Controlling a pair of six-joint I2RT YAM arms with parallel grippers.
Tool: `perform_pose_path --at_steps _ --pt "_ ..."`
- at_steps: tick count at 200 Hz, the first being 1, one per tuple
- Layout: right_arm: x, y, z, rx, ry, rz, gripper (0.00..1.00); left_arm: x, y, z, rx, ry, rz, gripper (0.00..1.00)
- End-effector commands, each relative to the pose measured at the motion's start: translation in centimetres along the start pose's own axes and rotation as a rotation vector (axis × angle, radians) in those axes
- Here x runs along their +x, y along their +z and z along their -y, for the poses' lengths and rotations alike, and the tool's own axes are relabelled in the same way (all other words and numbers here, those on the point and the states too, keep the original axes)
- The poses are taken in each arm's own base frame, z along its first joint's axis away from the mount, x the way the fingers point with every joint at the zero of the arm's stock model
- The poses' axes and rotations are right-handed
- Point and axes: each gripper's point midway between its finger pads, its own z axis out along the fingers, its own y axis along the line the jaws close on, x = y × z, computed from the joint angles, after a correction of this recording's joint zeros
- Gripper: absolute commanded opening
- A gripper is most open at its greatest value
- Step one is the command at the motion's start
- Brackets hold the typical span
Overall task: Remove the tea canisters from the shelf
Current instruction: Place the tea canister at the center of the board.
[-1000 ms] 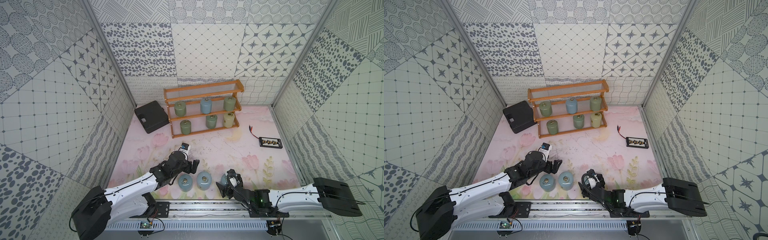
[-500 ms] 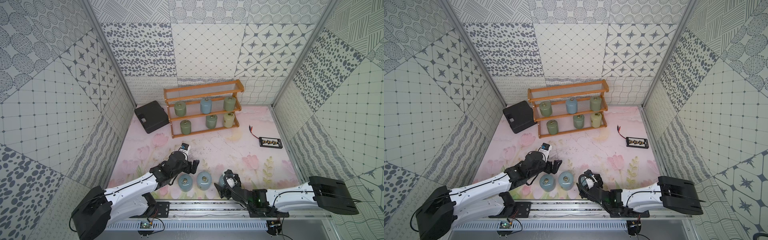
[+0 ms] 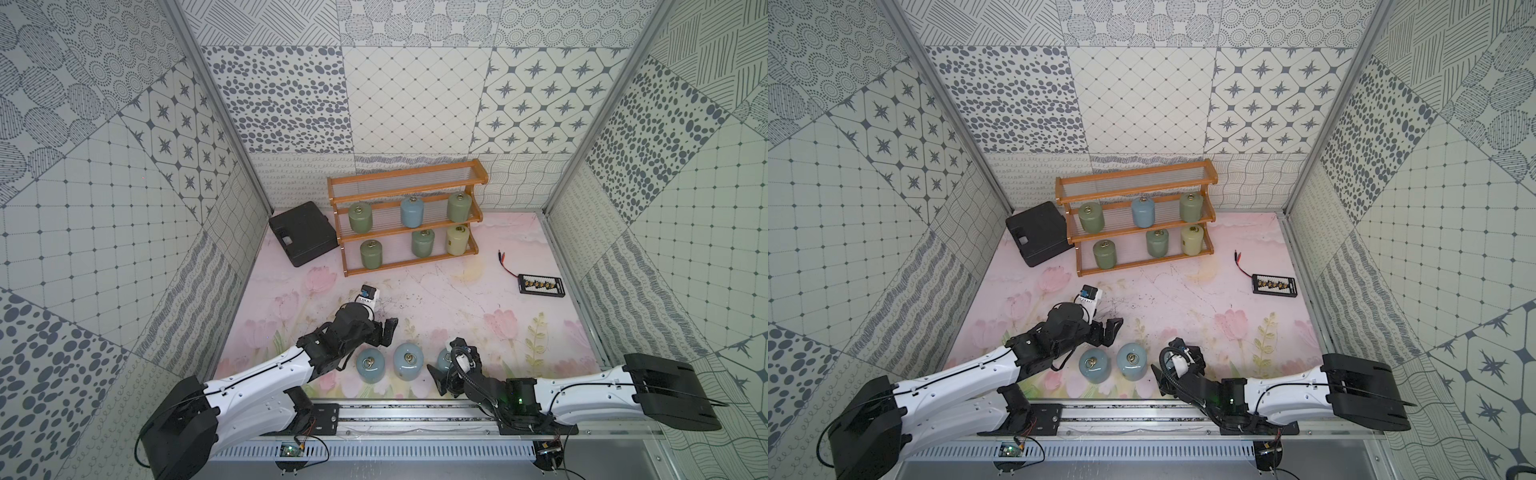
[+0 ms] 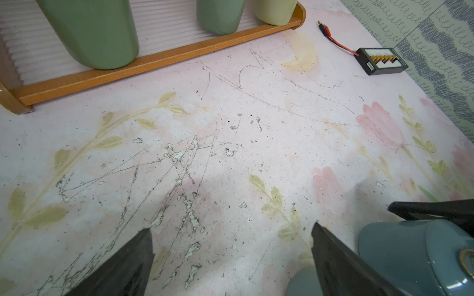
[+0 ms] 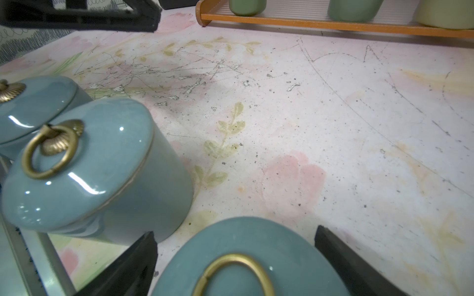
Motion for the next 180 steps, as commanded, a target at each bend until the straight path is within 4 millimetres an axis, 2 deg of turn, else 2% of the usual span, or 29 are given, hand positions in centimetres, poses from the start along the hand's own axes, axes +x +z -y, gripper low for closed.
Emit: perform_pose_path --at_steps 1,31,54,85,107,134,180 --pt "-1.8 -0.5 -0.1 0.010 0.034 0.044 0.99 -1.1 -0.3 -0.1 -0.017 0.031 0.035 1.00" --pt "-3.1 -1.3 0.3 0.019 0.038 0.065 0.99 -2.1 -0.5 0.0 -0.024 0.045 0.046 1.00" --pt "-4.9 -2.2 0.5 0.024 0.040 0.097 0.99 -3.0 -0.7 0.0 -0.031 0.050 0.055 1.00" --pt "-8.8 -3.9 0.5 0.021 0.049 0.181 0.99 -4.7 -1.0 -0.2 -0.037 0.043 0.067 1.00" --pt "-11.3 -4.5 0.5 0.028 0.032 0.225 0.99 -6.2 -1.2 -1.1 -0.057 0.026 0.092 1.00" --pt "-13.4 -3.9 0.9 0.055 0.000 0.229 0.99 -8.5 -1.4 -2.4 -0.094 0.021 0.133 1.00" --pt "-16.0 -1.0 3.4 0.053 0.065 0.222 0.99 -13.0 -0.3 -5.5 -0.173 0.000 0.177 1.00"
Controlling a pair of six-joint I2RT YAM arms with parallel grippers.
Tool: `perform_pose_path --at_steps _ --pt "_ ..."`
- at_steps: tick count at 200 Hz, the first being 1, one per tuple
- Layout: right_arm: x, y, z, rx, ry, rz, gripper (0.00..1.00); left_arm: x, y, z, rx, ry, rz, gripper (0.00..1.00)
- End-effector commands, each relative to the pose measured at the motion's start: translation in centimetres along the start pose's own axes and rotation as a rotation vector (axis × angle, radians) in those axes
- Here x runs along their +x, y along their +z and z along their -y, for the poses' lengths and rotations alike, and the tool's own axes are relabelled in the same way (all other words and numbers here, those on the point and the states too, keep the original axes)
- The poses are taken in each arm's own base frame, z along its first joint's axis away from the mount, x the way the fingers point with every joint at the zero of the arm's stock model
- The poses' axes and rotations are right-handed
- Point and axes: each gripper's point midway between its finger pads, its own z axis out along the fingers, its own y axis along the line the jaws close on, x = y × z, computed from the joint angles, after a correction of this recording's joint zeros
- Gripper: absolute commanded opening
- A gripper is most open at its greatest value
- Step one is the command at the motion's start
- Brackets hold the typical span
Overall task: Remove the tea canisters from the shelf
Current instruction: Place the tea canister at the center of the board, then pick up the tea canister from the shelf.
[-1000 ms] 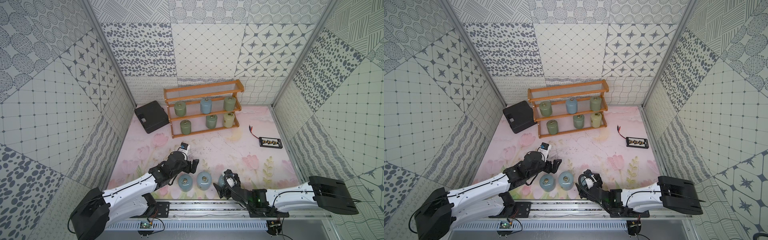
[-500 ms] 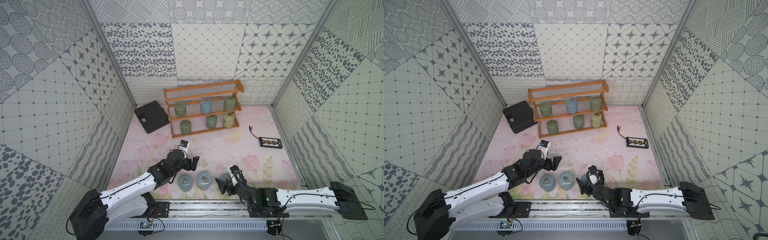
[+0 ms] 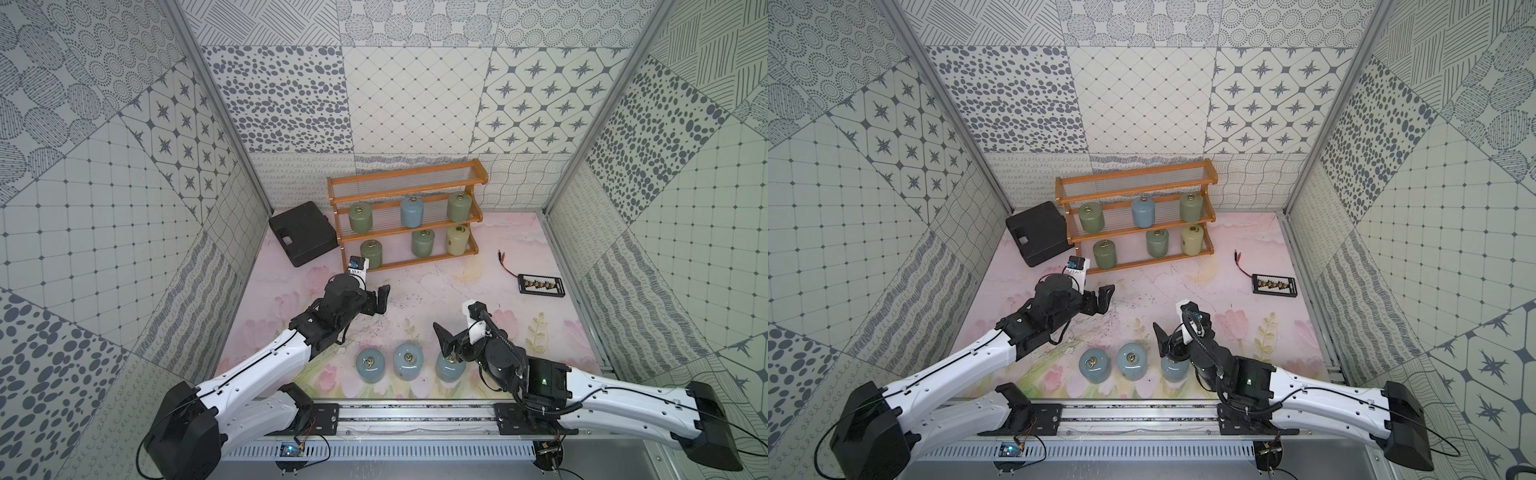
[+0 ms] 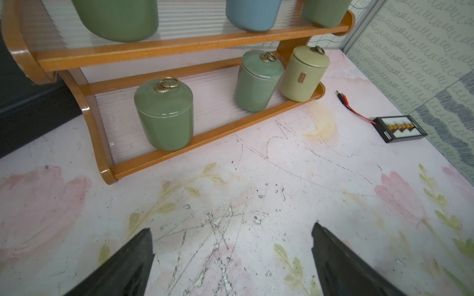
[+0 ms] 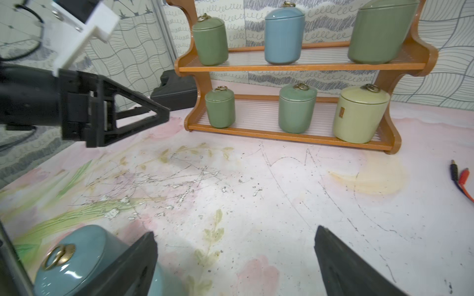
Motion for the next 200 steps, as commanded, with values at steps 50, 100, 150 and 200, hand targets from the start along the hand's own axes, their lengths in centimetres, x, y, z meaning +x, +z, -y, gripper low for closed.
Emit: perform_pose_path --at_steps 50,100,150,200 --pt "-3.1 4.4 0.4 -0.058 0.014 -0.009 0.99 -7.5 5.2 -5.0 -0.147 0.005 0.061 1.00" --pt "-2.9 5.6 1.2 -0.054 0.041 -0.022 0.99 -10.9 8.0 -7.2 -0.218 -0.007 0.112 1.00" --pt "-2.9 6.1 1.9 -0.050 0.069 -0.029 0.99 -12.9 10.3 -9.1 -0.254 -0.021 0.175 1.00" --pt "-2.7 6.3 2.2 -0.048 0.079 -0.035 1.00 -14.4 12.1 -9.8 -0.271 -0.002 0.217 1.00"
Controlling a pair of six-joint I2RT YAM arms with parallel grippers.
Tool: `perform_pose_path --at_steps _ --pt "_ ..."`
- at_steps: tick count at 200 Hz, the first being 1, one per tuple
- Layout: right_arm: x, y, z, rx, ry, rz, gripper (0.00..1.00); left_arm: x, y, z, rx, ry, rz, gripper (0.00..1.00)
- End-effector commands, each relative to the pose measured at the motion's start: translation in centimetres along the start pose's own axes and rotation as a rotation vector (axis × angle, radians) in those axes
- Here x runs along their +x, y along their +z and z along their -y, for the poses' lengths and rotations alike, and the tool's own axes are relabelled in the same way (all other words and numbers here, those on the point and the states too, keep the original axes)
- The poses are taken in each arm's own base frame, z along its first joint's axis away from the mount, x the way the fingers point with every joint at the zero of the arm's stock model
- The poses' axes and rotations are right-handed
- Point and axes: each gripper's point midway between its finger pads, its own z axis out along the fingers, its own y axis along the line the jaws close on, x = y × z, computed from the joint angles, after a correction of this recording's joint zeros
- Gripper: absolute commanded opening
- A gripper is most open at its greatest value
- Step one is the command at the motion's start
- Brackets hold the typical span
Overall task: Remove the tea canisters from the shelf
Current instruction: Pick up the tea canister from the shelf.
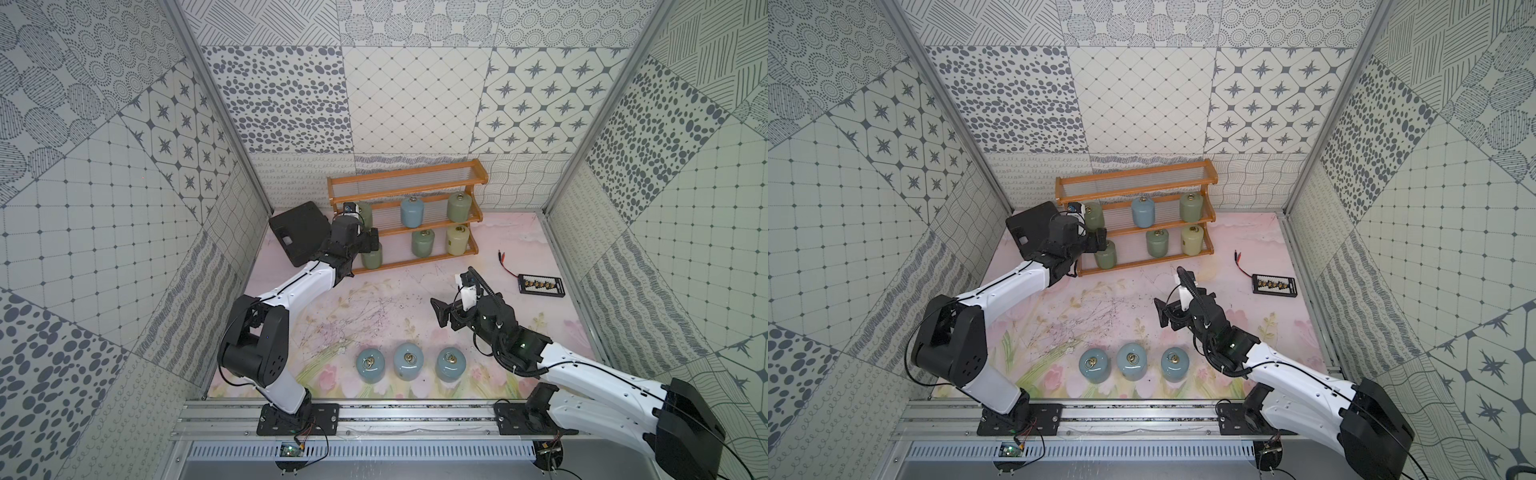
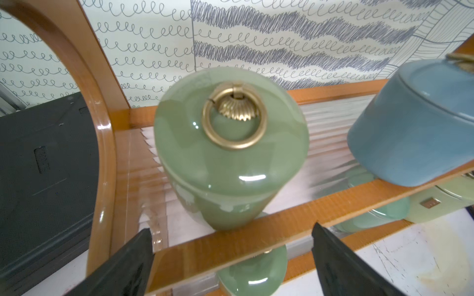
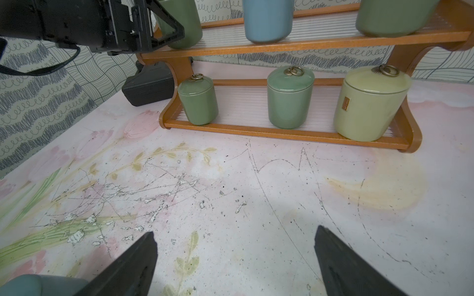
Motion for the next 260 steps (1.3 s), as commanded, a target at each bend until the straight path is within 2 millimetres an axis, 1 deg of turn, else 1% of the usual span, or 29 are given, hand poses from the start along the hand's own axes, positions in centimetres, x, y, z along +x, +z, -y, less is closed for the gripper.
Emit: perform_pose_path --at_steps 1,54,110,132,197,224,236,260 --pt "-2.2 0.0 -0.7 -0.030 0.034 0.065 0.99 -3.6 1.0 -0.4 -0.018 0.013 0.133 1.00" --pt "-2.1 0.1 -0.4 -0.022 0.037 0.063 0.99 -4.6 2.0 -0.3 -0.024 0.033 0.215 1.00" --pt "-1.9 0.1 -0.2 -0.016 0.043 0.061 0.99 -5.0 3.1 -0.2 -0.031 0.066 0.253 1.00" --pt "-1.8 0.1 -0.1 -0.014 0.046 0.062 0.99 -5.2 3.3 -0.4 -0.047 0.066 0.276 1.00" --pt "-1.4 -0.3 0.3 -0.005 0.056 0.065 0.99 -4.8 4.4 -0.6 -0.066 0.101 0.283 1.00" --pt "-1.3 -0.5 0.5 0.002 0.058 0.066 0.99 -4.6 4.6 -0.6 -0.071 0.111 0.284 0.96" --pt "-1.3 -0.6 0.6 0.003 0.060 0.067 0.99 -4.6 4.7 -0.6 -0.068 0.114 0.282 0.92" --pt "-1.1 -0.6 0.6 0.005 0.061 0.064 0.99 -4.2 4.7 -0.5 -0.057 0.119 0.275 0.88"
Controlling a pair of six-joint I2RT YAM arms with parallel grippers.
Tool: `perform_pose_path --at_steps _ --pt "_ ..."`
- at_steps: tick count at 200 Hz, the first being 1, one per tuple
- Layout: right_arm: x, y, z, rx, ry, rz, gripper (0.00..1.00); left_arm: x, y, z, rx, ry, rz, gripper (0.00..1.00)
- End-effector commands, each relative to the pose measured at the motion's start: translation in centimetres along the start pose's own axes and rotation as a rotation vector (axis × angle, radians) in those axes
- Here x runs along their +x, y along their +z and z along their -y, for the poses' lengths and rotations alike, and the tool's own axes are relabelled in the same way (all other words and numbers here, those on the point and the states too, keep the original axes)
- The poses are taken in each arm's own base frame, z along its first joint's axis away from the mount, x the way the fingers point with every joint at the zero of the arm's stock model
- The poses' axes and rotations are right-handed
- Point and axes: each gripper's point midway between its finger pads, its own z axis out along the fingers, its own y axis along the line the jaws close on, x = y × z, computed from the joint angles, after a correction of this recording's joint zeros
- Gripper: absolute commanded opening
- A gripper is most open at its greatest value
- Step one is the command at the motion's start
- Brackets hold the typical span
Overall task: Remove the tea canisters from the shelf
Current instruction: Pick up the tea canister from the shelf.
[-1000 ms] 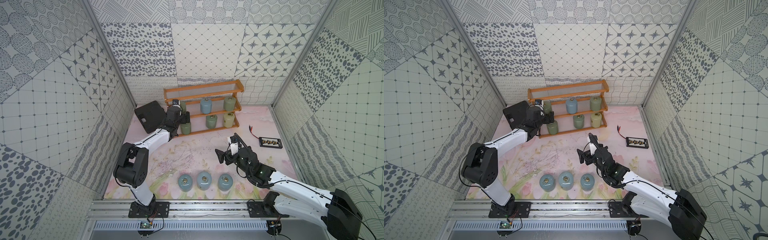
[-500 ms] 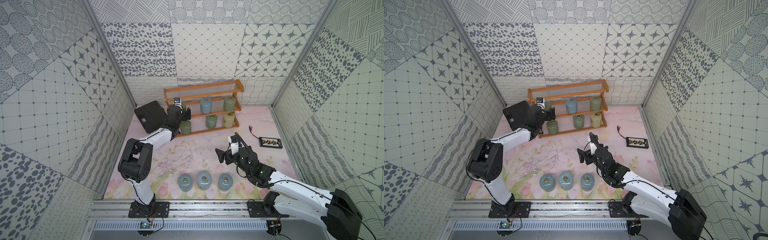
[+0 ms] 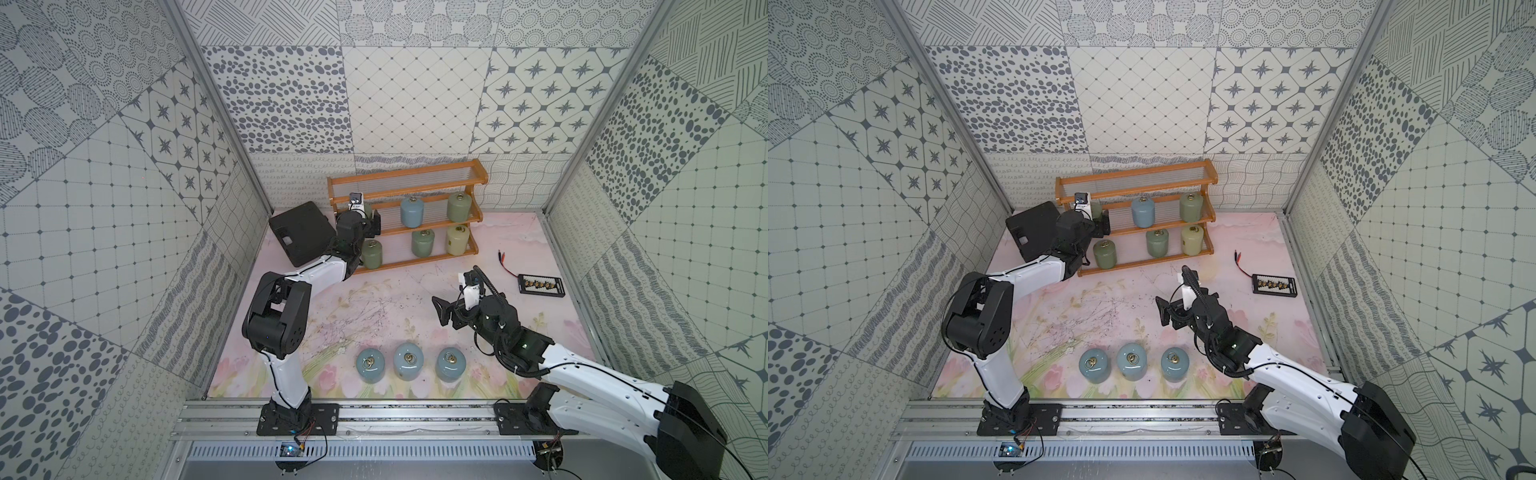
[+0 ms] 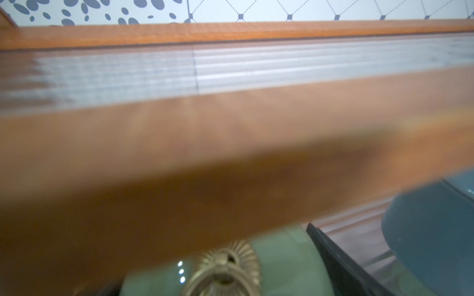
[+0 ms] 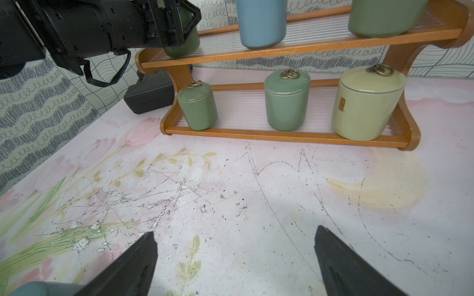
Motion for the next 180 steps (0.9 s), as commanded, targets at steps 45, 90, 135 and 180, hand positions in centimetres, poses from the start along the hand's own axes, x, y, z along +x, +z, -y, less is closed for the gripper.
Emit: perform_pose_path --at_steps 45,90,135,180 --pt "-0.6 -0.3 0.2 0.000 0.031 0.042 0.99 0.9 -0.2 -0.1 0.019 0.035 -0.015 0.77" --pt "-0.5 -0.4 0.3 0.002 0.035 0.041 0.99 0.1 -1.2 0.6 0.065 0.026 0.007 0.72" --pt "-0.5 -0.4 0.4 0.006 0.032 0.042 0.99 -1.4 -2.9 2.3 0.185 -0.006 0.028 0.70" --pt "-0.4 -0.4 0.5 0.009 0.033 0.041 0.99 -1.9 -5.2 3.8 0.293 -0.062 0.018 0.67"
